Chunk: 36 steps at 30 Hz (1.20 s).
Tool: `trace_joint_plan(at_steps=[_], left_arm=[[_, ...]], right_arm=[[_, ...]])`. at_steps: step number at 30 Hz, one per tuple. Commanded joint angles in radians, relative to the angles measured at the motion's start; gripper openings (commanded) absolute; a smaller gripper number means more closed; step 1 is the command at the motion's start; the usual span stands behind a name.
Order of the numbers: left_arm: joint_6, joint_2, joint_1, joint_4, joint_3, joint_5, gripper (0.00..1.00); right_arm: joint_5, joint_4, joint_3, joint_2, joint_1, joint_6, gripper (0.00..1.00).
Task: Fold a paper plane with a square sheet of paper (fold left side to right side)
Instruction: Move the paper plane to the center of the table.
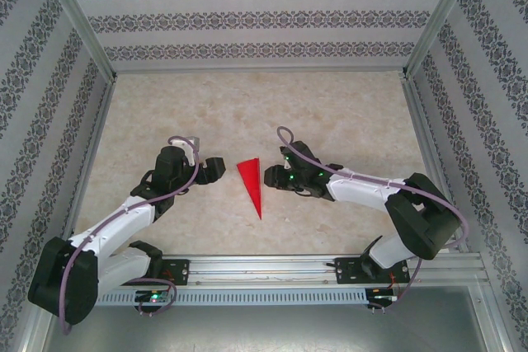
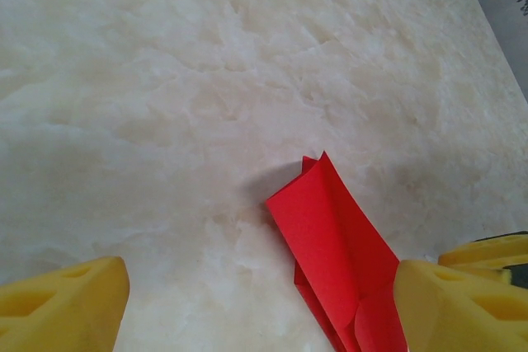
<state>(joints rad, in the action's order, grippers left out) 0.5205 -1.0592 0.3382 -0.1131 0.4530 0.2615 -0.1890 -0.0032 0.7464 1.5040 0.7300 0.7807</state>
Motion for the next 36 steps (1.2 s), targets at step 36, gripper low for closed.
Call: trace_joint_plan(at_steps=[36], left_arm=[[0.095,-0.427,-0.022,-0.107,0.174,0.448,0.66]], right_arm=[[0.18,-0.278,0.153,0.17,0.028,-0.031,0.21]])
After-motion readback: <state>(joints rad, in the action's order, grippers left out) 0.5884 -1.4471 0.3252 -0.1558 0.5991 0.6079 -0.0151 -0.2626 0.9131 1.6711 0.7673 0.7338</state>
